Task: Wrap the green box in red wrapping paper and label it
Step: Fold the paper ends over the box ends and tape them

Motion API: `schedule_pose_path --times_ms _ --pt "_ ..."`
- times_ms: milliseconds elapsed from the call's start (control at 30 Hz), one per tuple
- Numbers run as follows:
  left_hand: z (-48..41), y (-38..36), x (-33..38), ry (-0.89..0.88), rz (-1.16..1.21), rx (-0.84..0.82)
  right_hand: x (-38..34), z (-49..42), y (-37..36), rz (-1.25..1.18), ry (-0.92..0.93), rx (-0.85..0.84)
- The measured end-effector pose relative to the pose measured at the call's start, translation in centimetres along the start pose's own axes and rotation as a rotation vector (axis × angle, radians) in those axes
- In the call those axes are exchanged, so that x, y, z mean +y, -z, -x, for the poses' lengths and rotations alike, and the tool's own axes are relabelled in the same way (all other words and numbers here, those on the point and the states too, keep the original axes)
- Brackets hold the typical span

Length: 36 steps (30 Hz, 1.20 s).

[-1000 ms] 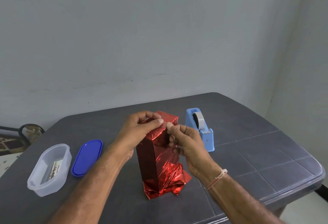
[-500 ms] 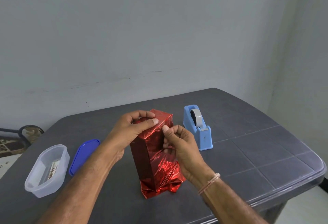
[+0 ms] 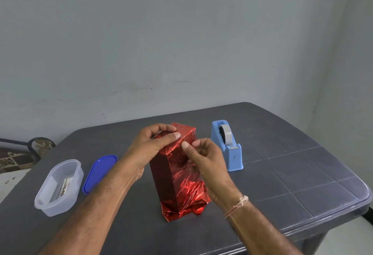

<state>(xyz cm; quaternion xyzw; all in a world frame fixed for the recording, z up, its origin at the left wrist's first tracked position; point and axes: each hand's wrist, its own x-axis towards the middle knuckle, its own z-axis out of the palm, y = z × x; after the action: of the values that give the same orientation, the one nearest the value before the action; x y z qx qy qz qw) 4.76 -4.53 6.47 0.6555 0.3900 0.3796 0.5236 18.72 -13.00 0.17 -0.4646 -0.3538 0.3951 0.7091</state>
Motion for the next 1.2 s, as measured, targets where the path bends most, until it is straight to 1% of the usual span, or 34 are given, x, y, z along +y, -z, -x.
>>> schedule_pose_path --times_ms 133,233,267,333,400,467,600,733,800,900,1100,1133,1200 --pt "0.5 -0.5 -0.2 -0.035 0.029 0.020 1.6 1.2 0.2 0.131 0.092 0.047" --pt "0.8 -0.4 0.0 -0.043 0.046 -0.002 1.7 0.6 1.1 0.187 0.130 0.094" --pt "0.9 -0.3 0.1 -0.039 0.043 -0.016 1.5 0.1 1.6 0.224 0.134 0.086" --pt "1.1 0.1 0.1 -0.041 0.043 -0.036 1.3 -0.9 2.2 0.266 0.104 0.004" --pt "1.2 0.3 -0.1 -0.056 0.057 -0.041 1.6 -1.5 2.4 0.237 0.045 -0.099" --pt "1.5 0.5 -0.5 -0.078 0.070 -0.050 1.7 -1.6 2.1 0.209 0.021 -0.156" --pt "1.8 1.2 -2.2 -0.093 0.065 -0.094 2.3 -1.8 2.0 0.192 0.030 -0.149" --pt "2.2 1.7 -3.6 -0.092 0.151 -0.181 2.9 -1.9 2.3 0.208 0.007 -0.124" --pt "2.7 1.9 -4.5 -0.111 0.115 -0.183 2.9 -1.9 2.2 0.214 -0.001 -0.122" --pt "3.8 1.6 -6.2 -0.119 -0.028 -0.145 3.6 -2.1 2.3 0.238 -0.009 -0.098" --pt "4.8 0.7 -9.4 -0.091 -0.110 -0.069 5.4 -1.6 2.9 0.248 -0.107 -0.092" --pt "4.8 0.4 -9.5 -0.083 -0.102 -0.024 5.6 -1.6 3.0 0.237 -0.123 -0.087" --pt "4.5 0.0 -8.9 -0.038 -0.006 0.109 5.8 -1.9 3.1 0.238 -0.129 -0.074"
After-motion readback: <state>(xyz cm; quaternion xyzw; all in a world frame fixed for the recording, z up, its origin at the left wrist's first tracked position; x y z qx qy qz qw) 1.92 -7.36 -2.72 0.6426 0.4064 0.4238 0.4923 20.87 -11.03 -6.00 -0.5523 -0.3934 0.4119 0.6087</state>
